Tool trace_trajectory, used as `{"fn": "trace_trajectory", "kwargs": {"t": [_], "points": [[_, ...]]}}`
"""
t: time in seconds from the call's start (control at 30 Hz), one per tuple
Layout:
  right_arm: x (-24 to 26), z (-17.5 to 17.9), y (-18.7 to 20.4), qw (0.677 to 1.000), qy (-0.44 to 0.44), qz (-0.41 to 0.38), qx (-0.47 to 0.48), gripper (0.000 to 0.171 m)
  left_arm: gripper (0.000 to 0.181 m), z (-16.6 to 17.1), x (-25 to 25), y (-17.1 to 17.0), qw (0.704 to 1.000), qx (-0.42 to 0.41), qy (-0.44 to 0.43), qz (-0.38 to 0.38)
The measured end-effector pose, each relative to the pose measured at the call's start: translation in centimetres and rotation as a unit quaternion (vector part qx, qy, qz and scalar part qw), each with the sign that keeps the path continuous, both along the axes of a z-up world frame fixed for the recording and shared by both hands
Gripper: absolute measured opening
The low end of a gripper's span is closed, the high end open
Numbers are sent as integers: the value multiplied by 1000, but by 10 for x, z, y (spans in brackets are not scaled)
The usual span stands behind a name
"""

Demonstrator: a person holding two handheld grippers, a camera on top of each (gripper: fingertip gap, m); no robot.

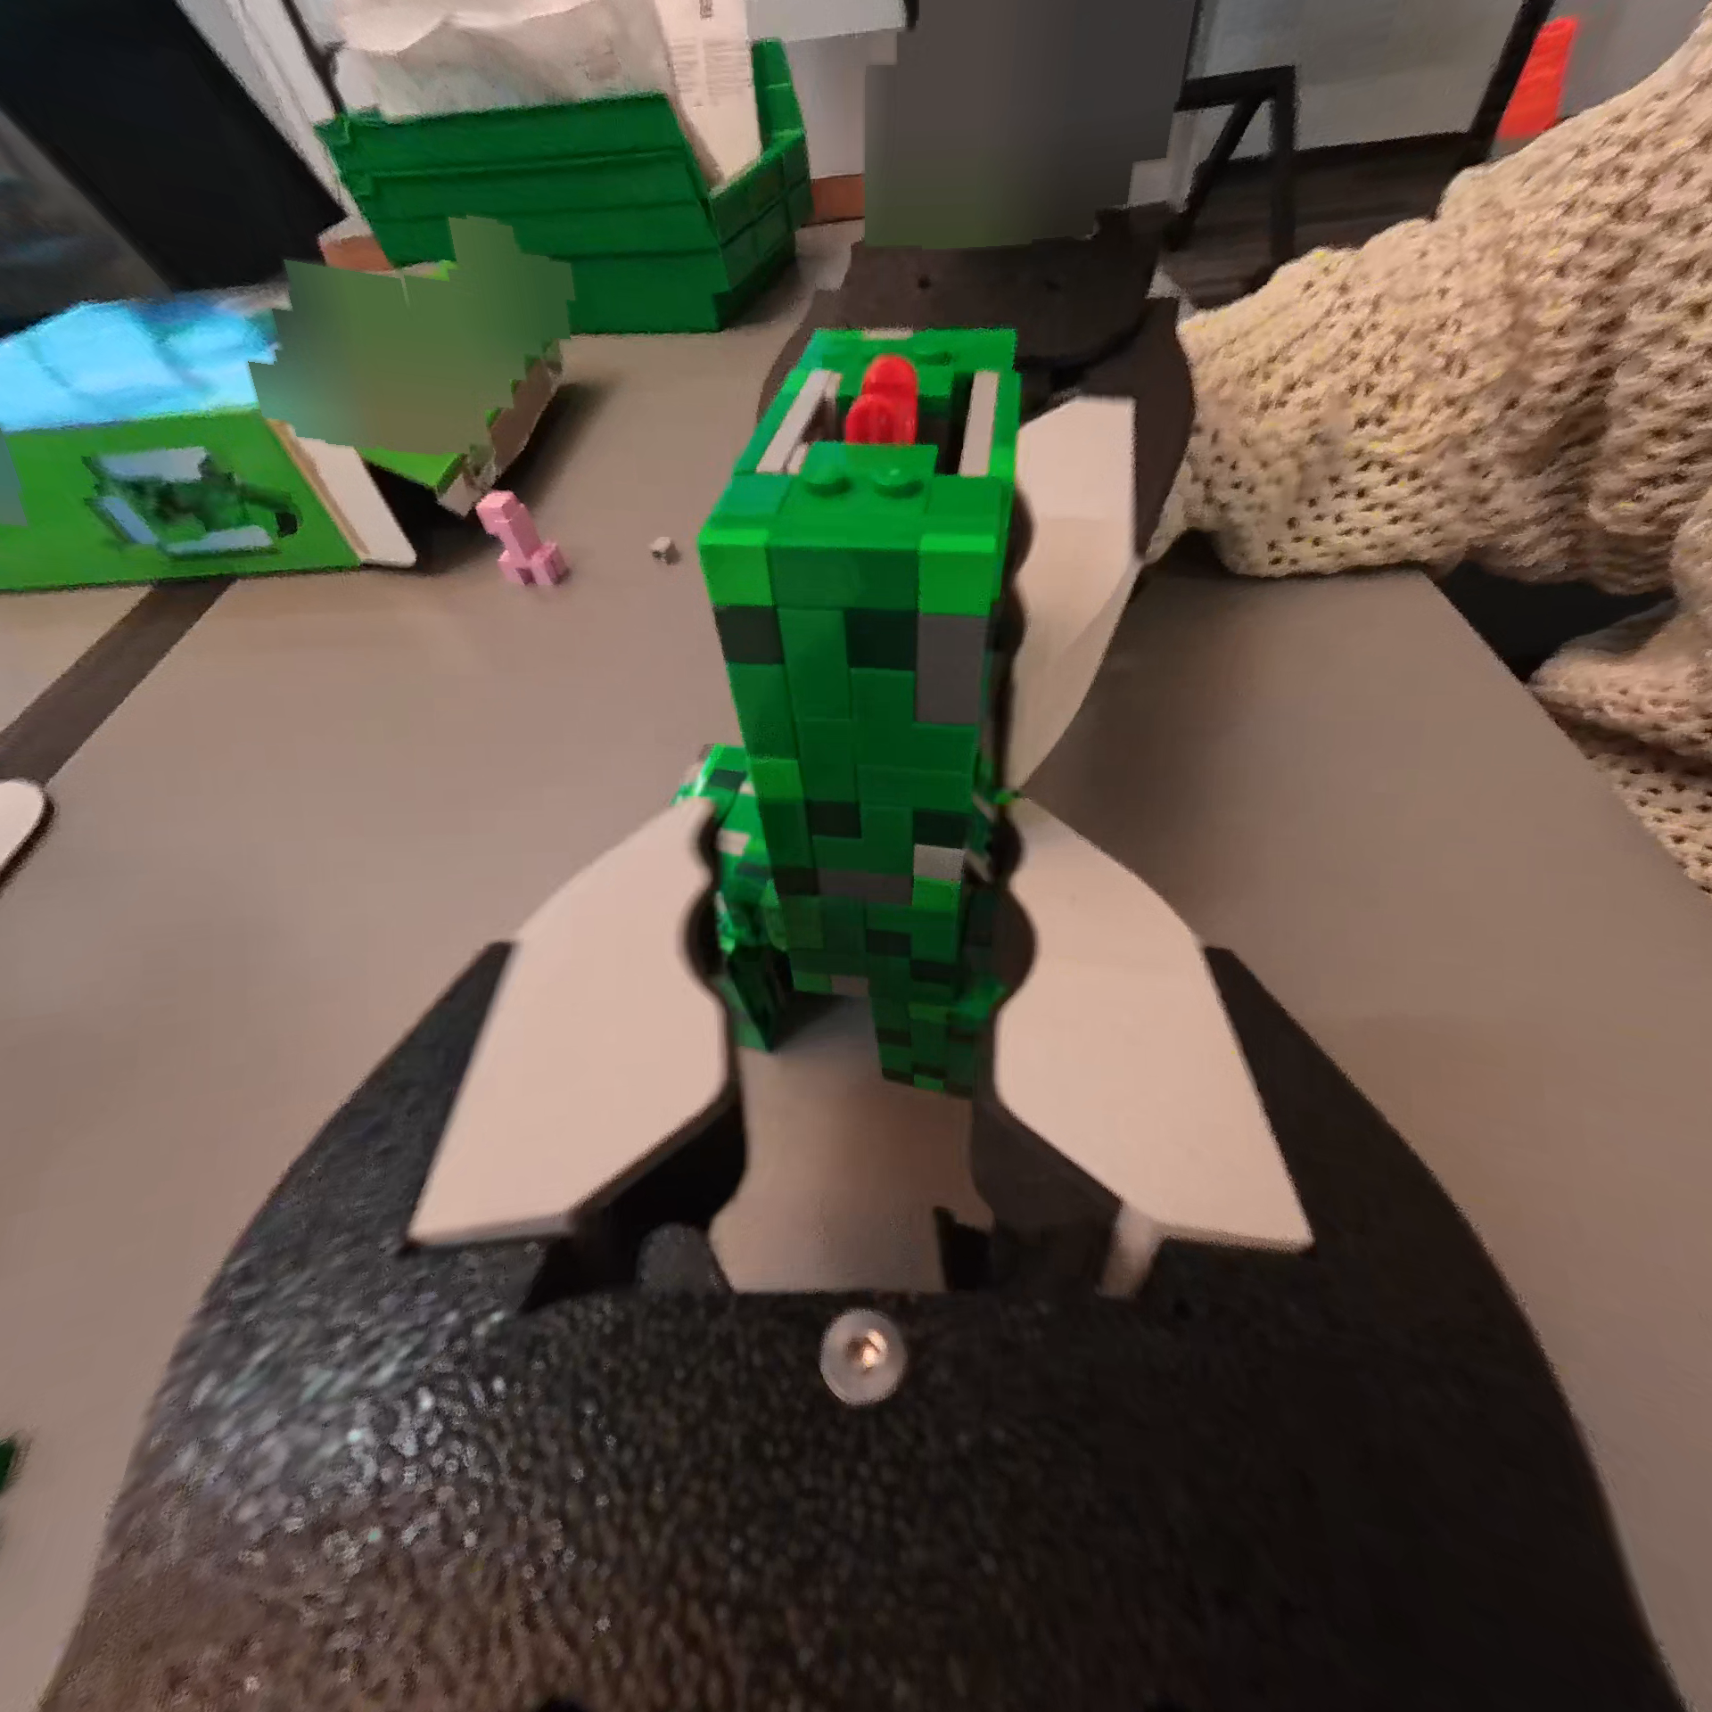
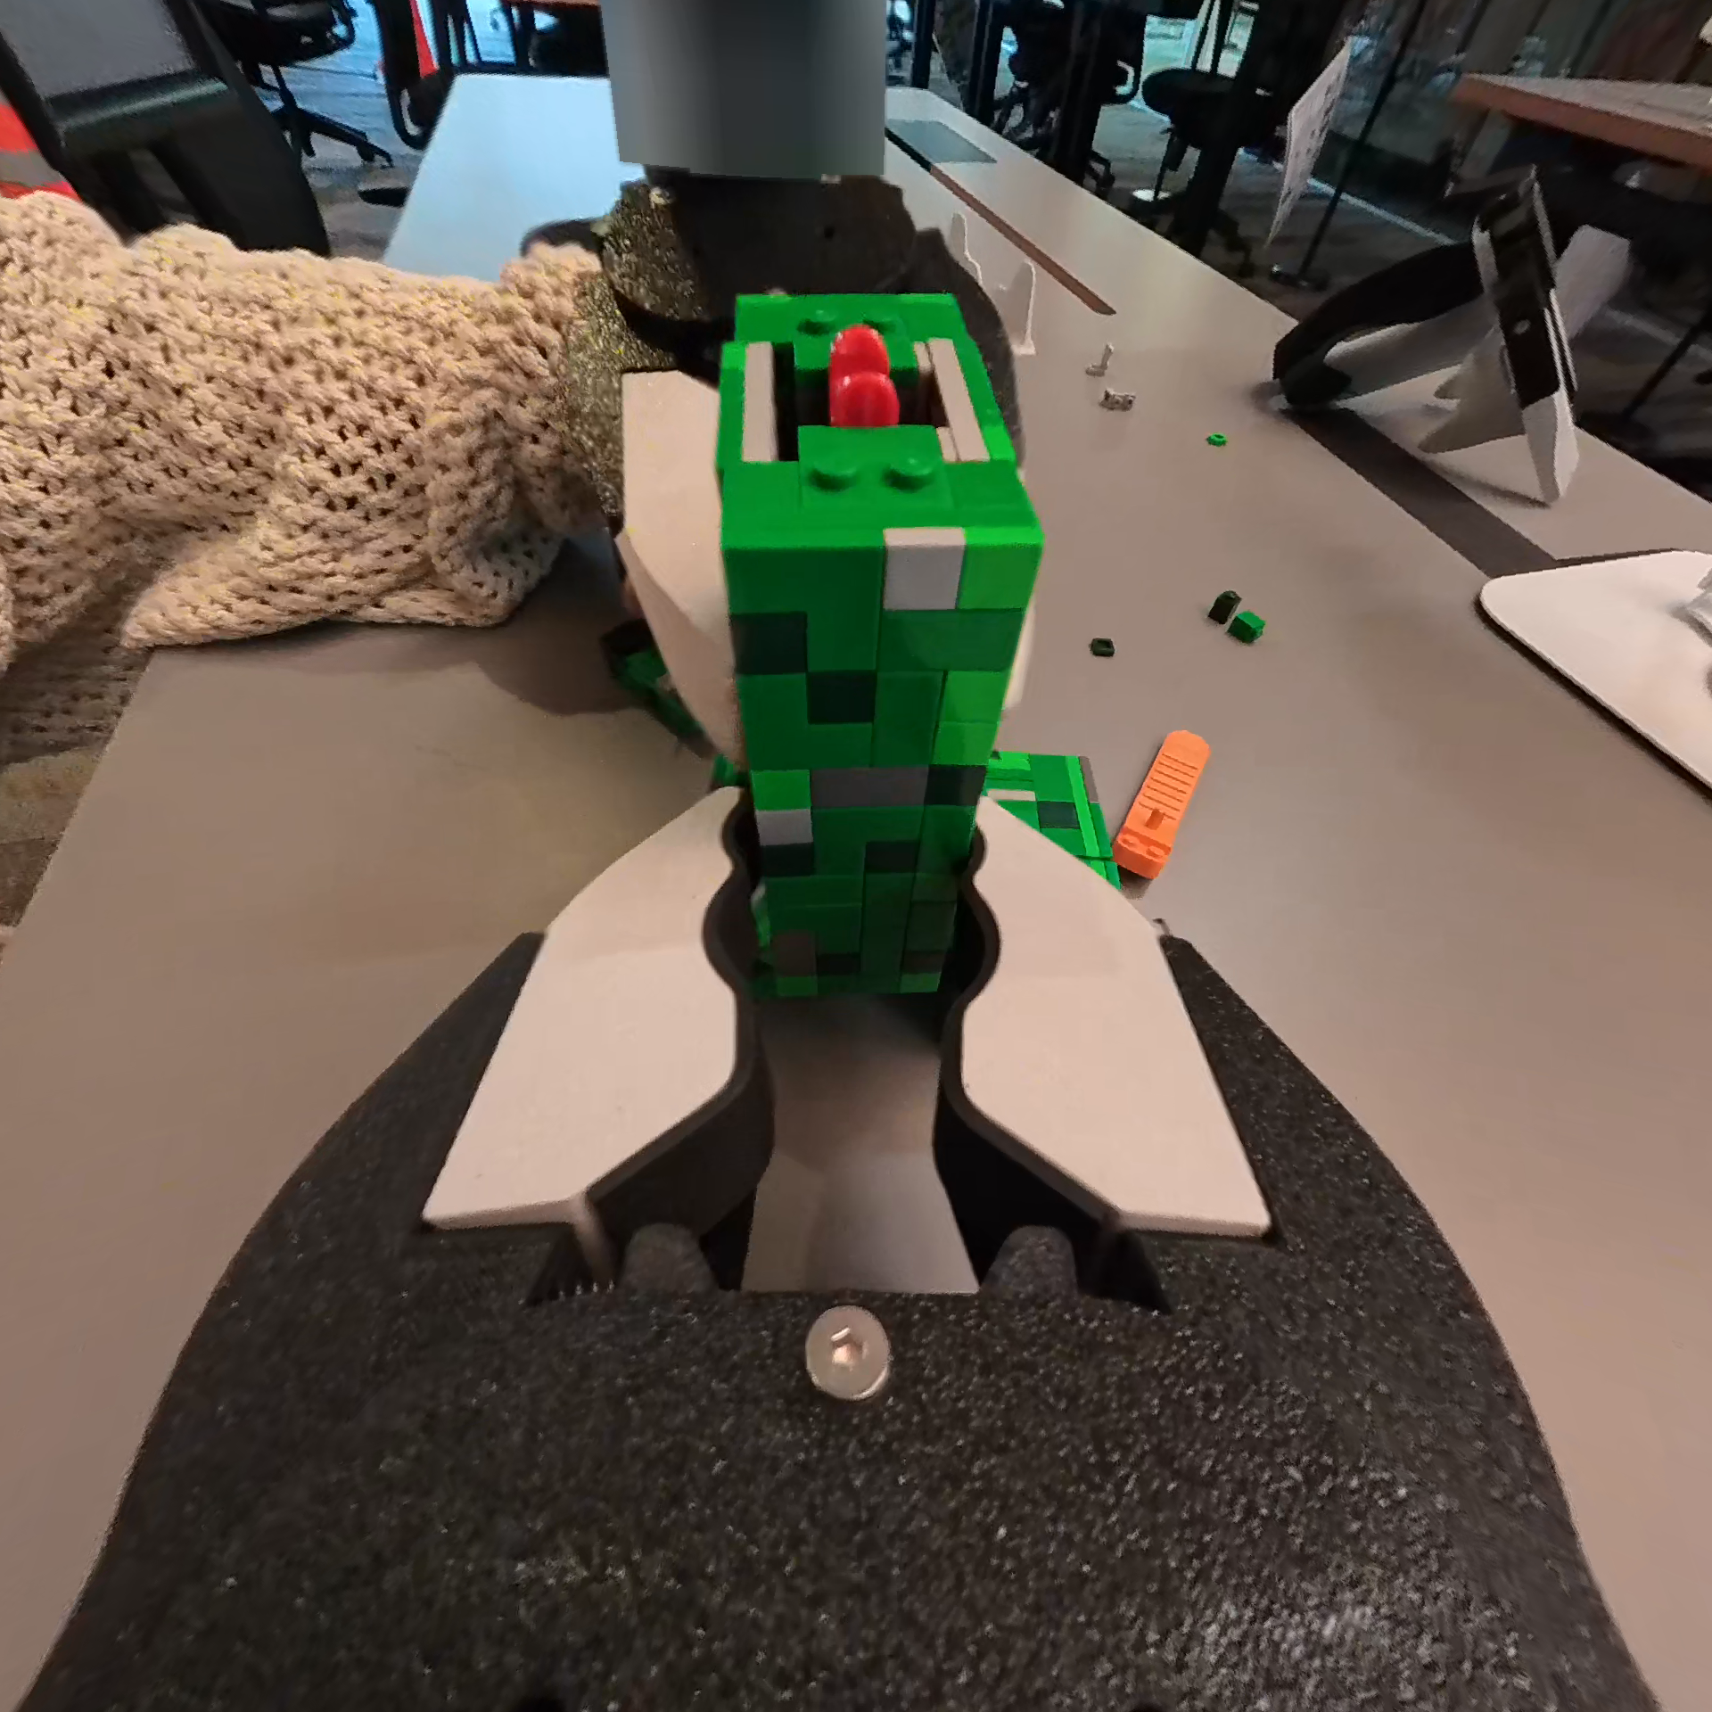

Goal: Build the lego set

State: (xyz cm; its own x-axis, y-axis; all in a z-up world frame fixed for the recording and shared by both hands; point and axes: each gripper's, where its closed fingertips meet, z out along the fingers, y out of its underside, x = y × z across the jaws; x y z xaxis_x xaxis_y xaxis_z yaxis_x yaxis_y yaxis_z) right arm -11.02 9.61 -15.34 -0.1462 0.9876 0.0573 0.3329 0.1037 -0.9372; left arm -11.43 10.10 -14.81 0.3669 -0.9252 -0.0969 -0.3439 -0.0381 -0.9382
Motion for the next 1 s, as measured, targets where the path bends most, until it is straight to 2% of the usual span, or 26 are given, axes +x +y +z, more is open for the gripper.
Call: {"fn": "trace_trajectory", "kwargs": {"t": [0.03, 0.1, 0.17, 0.27, 0.4, 0.47, 0.53, 0.67, 0.77, 0.83, 0.9, 1.0], "points": [[1, 1, -2, 1000, 2, 7, 5, 50, 71, -4, -3, -1, 1000, -10, 12, 12], [7, 3, 1, 1000, -3, 11, 28, 64, 86, -6, -10, -5, 999, -30, 14, 37], [18, 11, 5, 999, -1, 17, 49, 70, 94, 1, -18, -8, 996, -35, -10, 86], [37, 35, 11, 997, 22, 19, 69, 78, 96, 17, -32, -12, 979, -21, -50, 198], [50, 53, 14, 999, 40, 22, 21, 80, 96, 37, -29, -24, 936, 11, -98, 338], [55, 44, 7, 998, 24, 43, -26, 73, 96, 37, -20, -28, 912, 22, -116, 393], [57, 29, 3, 997, -1, 46, -67, 75, 99, 32, -13, -28, 891, 43, -109, 438], [60, 12, 4, 998, -21, 40, -48, 74, 110, 22, -5, -20, 862, 46, -87, 497], [61, 24, 8, 999, 1, 29, -42, 71, 117, 16, -9, -6, 837, 53, -64, 541], [62, 34, 12, 999, 12, 28, -31, 69, 118, 6, -5, 1, 833, 28, -62, 549], [63, 42, 15, 999, 14, 33, -18, 68, 119, -5, -1, 4, 829, 9, -49, 556], [63, 53, 15, 998, 19, 55, -6, 65, 107, -9, 0, 7, 825, 7, -38, 564]]}}
